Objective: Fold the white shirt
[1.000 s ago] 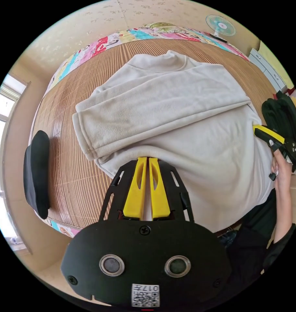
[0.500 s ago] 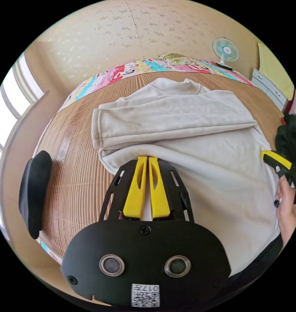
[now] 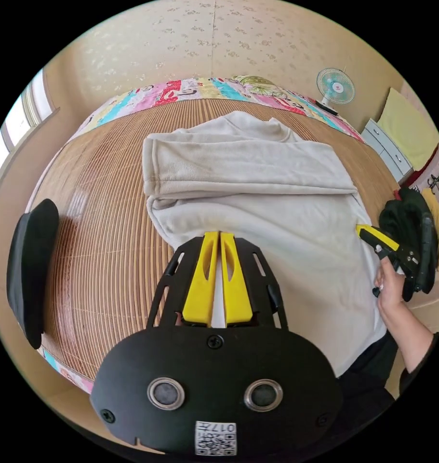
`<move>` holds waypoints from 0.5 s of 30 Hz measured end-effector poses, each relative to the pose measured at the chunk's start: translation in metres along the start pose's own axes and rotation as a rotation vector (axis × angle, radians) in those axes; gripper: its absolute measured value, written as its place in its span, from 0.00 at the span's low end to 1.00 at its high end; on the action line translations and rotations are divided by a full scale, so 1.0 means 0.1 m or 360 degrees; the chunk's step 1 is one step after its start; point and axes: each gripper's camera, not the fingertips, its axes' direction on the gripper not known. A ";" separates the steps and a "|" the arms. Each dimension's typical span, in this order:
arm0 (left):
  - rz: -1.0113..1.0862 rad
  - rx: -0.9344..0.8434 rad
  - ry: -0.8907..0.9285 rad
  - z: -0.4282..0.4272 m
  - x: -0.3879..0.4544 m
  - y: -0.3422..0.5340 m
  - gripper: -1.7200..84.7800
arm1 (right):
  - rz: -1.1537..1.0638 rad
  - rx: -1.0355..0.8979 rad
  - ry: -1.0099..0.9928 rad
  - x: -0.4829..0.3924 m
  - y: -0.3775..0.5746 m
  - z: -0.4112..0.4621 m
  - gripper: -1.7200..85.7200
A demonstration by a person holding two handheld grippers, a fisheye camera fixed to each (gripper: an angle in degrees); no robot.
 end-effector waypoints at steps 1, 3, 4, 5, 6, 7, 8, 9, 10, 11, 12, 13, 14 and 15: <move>-0.0087 -0.0014 0.0092 -0.12 -0.21 0.10 0.04 | 0.0027 -0.0001 -0.0065 0.08 0.00 -0.01 0.02; -0.0193 0.0004 0.0167 -0.33 -0.48 0.34 0.08 | 0.0058 0.0001 -0.0144 0.17 -0.01 -0.03 0.02; -0.0161 0.0073 0.0214 -0.51 -0.54 0.55 0.10 | 0.0067 0.0004 -0.0170 0.20 -0.01 -0.04 0.02; -0.0062 0.0141 0.0231 -0.69 -0.51 0.81 0.13 | 0.0069 0.0006 -0.0176 0.21 -0.01 -0.05 0.02; -0.0014 0.0157 0.0220 -0.76 -0.48 0.95 0.14 | 0.0067 0.0008 -0.0173 0.20 -0.01 -0.06 0.02; 0.0042 0.0160 0.0176 -0.87 -0.41 1.22 0.14 | 0.0060 0.0009 -0.0156 0.19 -0.02 -0.08 0.02; 0.0049 0.0139 0.0140 -0.94 -0.36 1.48 0.15 | 0.0052 0.0010 -0.0136 0.16 -0.03 -0.09 0.02; 0.0035 0.0134 0.0131 -0.97 -0.34 1.60 0.15 | 0.0049 0.0010 -0.0128 0.15 -0.03 -0.10 0.02; -0.0023 0.0152 0.0134 -1.03 -0.35 1.82 0.15 | 0.0049 0.0011 -0.0124 0.15 -0.05 -0.12 0.02; -0.0097 0.0166 0.0161 -1.06 -0.39 1.98 0.15 | 0.0051 0.0012 -0.0128 0.16 -0.06 -0.13 0.02; -0.0135 0.0161 0.0180 -1.07 -0.42 2.03 0.15 | 0.0052 0.0012 -0.0131 0.16 -0.07 -0.14 0.02; -0.0216 0.0127 0.0232 -1.08 -0.51 2.10 0.15 | 0.0055 0.0012 -0.0140 0.17 -0.08 -0.16 0.02; -0.0292 0.0070 0.0278 -1.07 -0.61 2.14 0.16 | 0.0060 0.0012 -0.0154 0.19 -0.10 -0.18 0.02; -0.0323 0.0039 0.0287 -1.07 -0.65 2.15 0.16 | 0.0064 0.0012 -0.0163 0.21 -0.11 -0.19 0.02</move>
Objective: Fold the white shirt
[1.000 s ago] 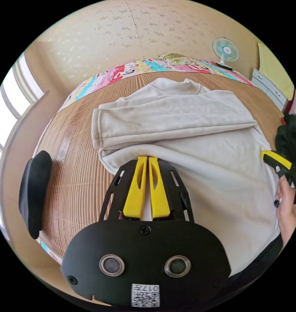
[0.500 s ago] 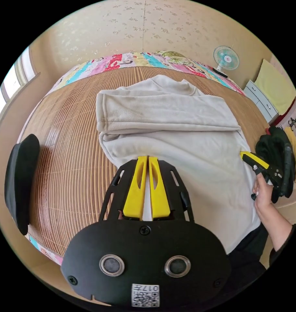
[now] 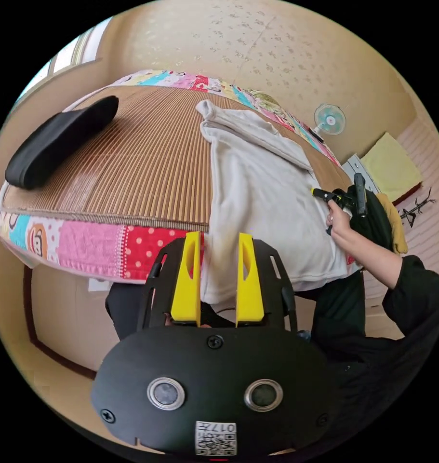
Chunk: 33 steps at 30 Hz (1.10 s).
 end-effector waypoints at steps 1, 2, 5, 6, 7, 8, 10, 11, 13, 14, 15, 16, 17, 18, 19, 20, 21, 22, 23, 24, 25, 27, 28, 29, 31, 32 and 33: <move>-0.0002 -0.0023 -0.0005 -0.03 -0.05 0.01 0.16 | 0.0009 0.0000 -0.0021 0.02 -0.02 -0.02 0.02; 0.0047 -0.0053 -0.0047 -0.06 -0.05 0.01 0.16 | 0.0016 0.0001 -0.0041 0.05 -0.04 -0.05 0.02; 0.0156 -0.0239 -0.0137 -0.01 0.00 -0.07 0.16 | 0.0039 0.0004 -0.0099 0.12 -0.09 -0.11 0.02; 0.0165 -0.0269 -0.0131 0.01 0.00 -0.09 0.16 | 0.0043 0.0005 -0.0110 0.13 -0.10 -0.12 0.02; 0.0158 -0.0317 -0.0113 0.05 -0.01 -0.13 0.16 | 0.0048 0.0006 -0.0122 0.15 -0.12 -0.14 0.02; 0.0128 -0.0347 -0.0084 0.07 -0.04 -0.16 0.16 | 0.0048 0.0006 -0.0122 0.15 -0.14 -0.17 0.02; 0.0114 -0.0360 -0.0036 0.08 -0.08 -0.20 0.15 | 0.0041 0.0007 -0.0115 0.14 -0.18 -0.21 0.02; 0.0148 -0.0393 -0.0010 0.09 -0.09 -0.22 0.13 | 0.0039 0.0007 -0.0113 0.14 -0.21 -0.24 0.02; 0.0183 -0.0437 0.0045 0.13 -0.12 -0.24 0.10 | 0.0040 0.0007 -0.0117 0.15 -0.25 -0.28 0.02; 0.0173 -0.0425 0.0070 0.11 -0.15 -0.25 0.09 | 0.0038 0.0008 -0.0118 0.15 -0.28 -0.32 0.02; 0.0164 -0.0416 0.0085 0.11 -0.16 -0.26 0.09 | 0.0034 0.0009 -0.0115 0.15 -0.29 -0.33 0.02; 0.0136 -0.0404 0.0117 0.09 -0.19 -0.27 0.08 | 0.0020 0.0013 -0.0103 0.13 -0.32 -0.37 0.02; 0.0103 -0.0393 0.0140 0.09 -0.22 -0.27 0.08 | 0.0009 0.0011 -0.0082 0.11 -0.36 -0.40 0.02; 0.0088 -0.0384 0.0146 0.08 -0.22 -0.27 0.08 | 0.0006 0.0009 -0.0072 0.10 -0.37 -0.41 0.02; 0.0067 -0.0364 0.0149 0.06 -0.23 -0.26 0.08 | 0.0000 0.0007 -0.0055 0.09 -0.41 -0.45 0.02; 0.0058 -0.0350 0.0145 0.03 -0.22 -0.25 0.08 | -0.0003 0.0006 -0.0045 0.09 -0.45 -0.48 0.02; 0.0058 -0.0347 0.0141 0.02 -0.20 -0.24 0.08 | -0.0004 0.0003 -0.0043 0.09 -0.47 -0.50 0.03; 0.0071 -0.0344 0.0129 -0.02 -0.17 -0.23 0.08 | -0.0006 -0.0004 -0.0046 0.11 -0.51 -0.55 0.03; 0.0095 -0.0344 0.0113 -0.05 -0.14 -0.23 0.08 | -0.0009 -0.0017 -0.0056 0.12 -0.55 -0.60 0.03; 0.0108 -0.0344 0.0104 -0.07 -0.13 -0.23 0.08 | -0.0011 -0.0028 -0.0065 0.14 -0.57 -0.62 0.03; 0.0127 -0.0343 0.0090 -0.11 -0.11 -0.22 0.08 | -0.0023 -0.0070 -0.0096 0.16 -0.59 -0.70 0.03; 0.0131 -0.0345 0.0088 -0.17 -0.11 -0.22 0.08 | -0.0107 -0.0130 -0.0139 0.21 -0.53 -0.89 0.03; 0.0124 -0.0335 0.0109 -0.21 -0.13 -0.22 0.08 | -0.0178 -0.0125 -0.0172 0.26 -0.42 -1.07 0.03; 0.0108 -0.0327 0.0139 -0.25 -0.16 -0.23 0.08 | -0.0230 -0.0086 -0.0208 0.35 -0.27 -1.27 0.04; 0.0069 -0.0327 0.0198 -0.31 -0.24 -0.25 0.08 | -0.0239 -0.0038 -0.0263 0.59 0.01 -1.60 0.05; 0.0039 -0.0326 0.0246 -0.34 -0.30 -0.26 0.08 | -0.0190 -0.0040 -0.0310 0.82 0.19 -1.80 0.06; 0.0025 -0.0324 0.0271 -0.35 -0.33 -0.26 0.08 | -0.0160 -0.0052 -0.0347 0.94 0.28 -1.89 0.07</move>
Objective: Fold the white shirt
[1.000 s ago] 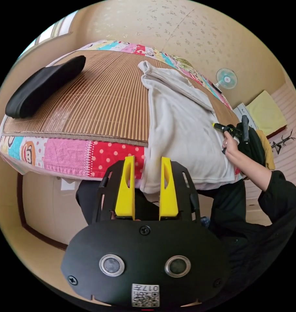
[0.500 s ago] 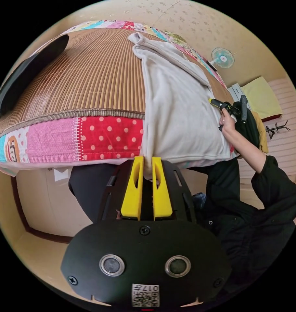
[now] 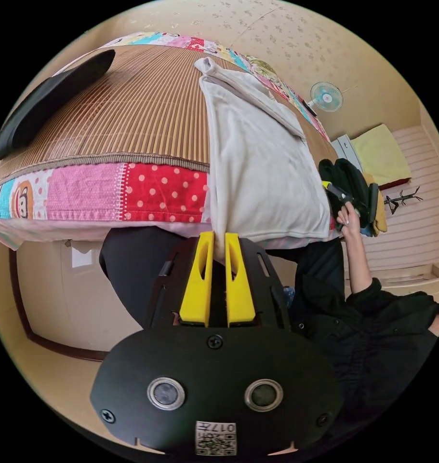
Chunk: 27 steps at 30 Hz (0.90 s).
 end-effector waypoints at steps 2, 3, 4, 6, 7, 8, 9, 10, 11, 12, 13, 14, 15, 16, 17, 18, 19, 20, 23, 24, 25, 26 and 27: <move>-0.0024 0.0017 0.0104 -0.08 -0.10 0.01 0.08 | 0.0062 -0.0056 -0.0254 0.37 0.38 -0.36 0.10; -0.0025 0.0022 0.0126 -0.09 -0.13 0.02 0.08 | 0.0069 -0.0075 -0.0334 0.46 0.47 -0.42 0.11; -0.0025 0.0033 0.0172 -0.12 -0.17 0.03 0.07 | 0.0102 -0.0137 -0.0500 0.64 0.61 -0.48 0.12; -0.0015 0.0060 0.0306 -0.16 -0.27 0.06 0.07 | 0.0174 -0.0232 -0.0706 0.86 0.77 -0.50 0.14; -0.0028 0.0098 0.0438 -0.20 -0.36 0.09 0.07 | 0.0192 -0.0264 -0.0777 0.96 0.86 -0.51 0.15; -0.0058 0.0141 0.0571 -0.24 -0.47 0.13 0.07 | 0.0208 -0.0288 -0.0791 1.01 0.92 -0.51 0.15; -0.0072 0.0165 0.0630 -0.26 -0.52 0.16 0.07 | 0.0219 -0.0303 -0.0791 1.04 0.94 -0.51 0.16; -0.0092 0.0225 0.0737 -0.32 -0.61 0.21 0.07 | 0.0240 -0.0325 -0.0797 1.07 0.97 -0.50 0.16; -0.0106 0.0284 0.0811 -0.38 -0.68 0.27 0.07 | 0.0248 -0.0316 -0.0820 1.08 0.97 -0.52 0.15; -0.0113 0.0306 0.0833 -0.40 -0.71 0.29 0.07 | 0.0249 -0.0314 -0.0827 1.08 0.97 -0.53 0.15; -0.0123 0.0321 0.0838 -0.44 -0.74 0.34 0.07 | 0.0257 -0.0328 -0.0821 1.07 0.95 -0.53 0.14; -0.0130 0.0297 0.0779 -0.46 -0.73 0.37 0.07 | 0.0252 -0.0384 -0.0799 1.05 0.92 -0.52 0.13; -0.0132 0.0273 0.0728 -0.47 -0.72 0.38 0.07 | 0.0247 -0.0419 -0.0777 1.03 0.90 -0.52 0.12; -0.0122 0.0217 0.0615 -0.47 -0.67 0.39 0.07 | 0.0233 -0.0450 -0.0721 0.99 0.88 -0.54 0.11; -0.0095 0.0179 0.0521 -0.48 -0.60 0.40 0.07 | 0.0219 -0.0432 -0.0678 0.95 0.86 -0.62 0.10; -0.0081 0.0167 0.0487 -0.49 -0.57 0.40 0.07 | 0.0212 -0.0423 -0.0655 0.94 0.86 -0.66 0.10; -0.0058 0.0153 0.0433 -0.51 -0.52 0.42 0.07 | 0.0177 -0.0408 -0.0642 0.92 0.85 -0.76 0.08; -0.0040 0.0152 0.0387 -0.54 -0.48 0.44 0.07 | 0.0144 -0.0405 -0.0672 0.92 0.85 -0.86 0.07; -0.0001 0.0135 0.0339 -0.61 -0.43 0.49 0.07 | 0.0107 -0.0392 -0.0708 0.98 0.86 -1.14 0.06; 0.0004 0.0127 0.0338 -0.62 -0.43 0.50 0.07 | 0.0101 -0.0393 -0.0730 1.01 0.86 -1.19 0.06; 0.0020 0.0115 0.0358 -0.64 -0.43 0.53 0.07 | 0.0099 -0.0392 -0.0790 1.06 0.86 -1.29 0.05; 0.0047 0.0117 0.0432 -0.68 -0.44 0.57 0.07 | 0.0095 -0.0374 -0.0862 1.11 0.87 -1.41 0.05; 0.0063 0.0133 0.0492 -0.70 -0.45 0.59 0.07 | 0.0089 -0.0353 -0.0903 1.14 0.87 -1.48 0.05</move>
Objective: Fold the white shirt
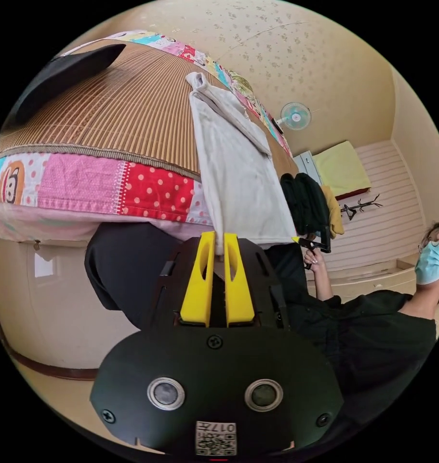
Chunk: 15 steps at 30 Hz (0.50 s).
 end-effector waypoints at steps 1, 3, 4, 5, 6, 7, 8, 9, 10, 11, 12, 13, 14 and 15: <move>0.0020 0.0065 0.0139 -0.09 -0.01 0.06 0.07 | -0.0036 0.0054 -0.0092 -0.04 0.05 -0.16 0.05; 0.0028 0.0203 0.0333 -0.26 -0.04 0.16 0.06 | -0.0066 0.0211 -0.0227 -0.10 0.15 -0.46 0.05; 0.0039 0.0284 0.0428 -0.37 -0.05 0.22 0.06 | -0.0124 0.0342 -0.0312 -0.19 0.24 -0.67 0.05; 0.0068 0.0357 0.0508 -0.47 -0.03 0.28 0.06 | -0.0184 0.0438 -0.0383 -0.29 0.31 -0.85 0.05; 0.0088 0.0393 0.0544 -0.53 -0.01 0.31 0.06 | -0.0214 0.0477 -0.0414 -0.34 0.34 -0.93 0.05; 0.0126 0.0463 0.0610 -0.63 0.03 0.37 0.06 | -0.0279 0.0556 -0.0473 -0.44 0.39 -1.10 0.05; 0.0167 0.0529 0.0680 -0.72 0.08 0.41 0.06 | -0.0346 0.0629 -0.0520 -0.55 0.45 -1.25 0.05; 0.0184 0.0560 0.0712 -0.77 0.10 0.43 0.06 | -0.0377 0.0657 -0.0541 -0.60 0.47 -1.32 0.05; 0.0212 0.0627 0.0779 -0.86 0.15 0.48 0.06 | -0.0436 0.0708 -0.0586 -0.69 0.51 -1.45 0.05; 0.0244 0.0690 0.0844 -0.95 0.21 0.52 0.06 | -0.0493 0.0756 -0.0627 -0.78 0.55 -1.57 0.05; 0.0267 0.0719 0.0873 -0.99 0.24 0.54 0.06 | -0.0521 0.0777 -0.0647 -0.83 0.57 -1.63 0.05; 0.0323 0.0771 0.0925 -1.07 0.32 0.58 0.06 | -0.0581 0.0824 -0.0693 -0.91 0.62 -1.74 0.05; 0.0381 0.0816 0.0977 -1.15 0.41 0.63 0.06 | -0.0638 0.0868 -0.0746 -0.98 0.68 -1.84 0.05; 0.0415 0.0837 0.0999 -1.19 0.45 0.65 0.06 | -0.0667 0.0890 -0.0775 -1.01 0.71 -1.89 0.05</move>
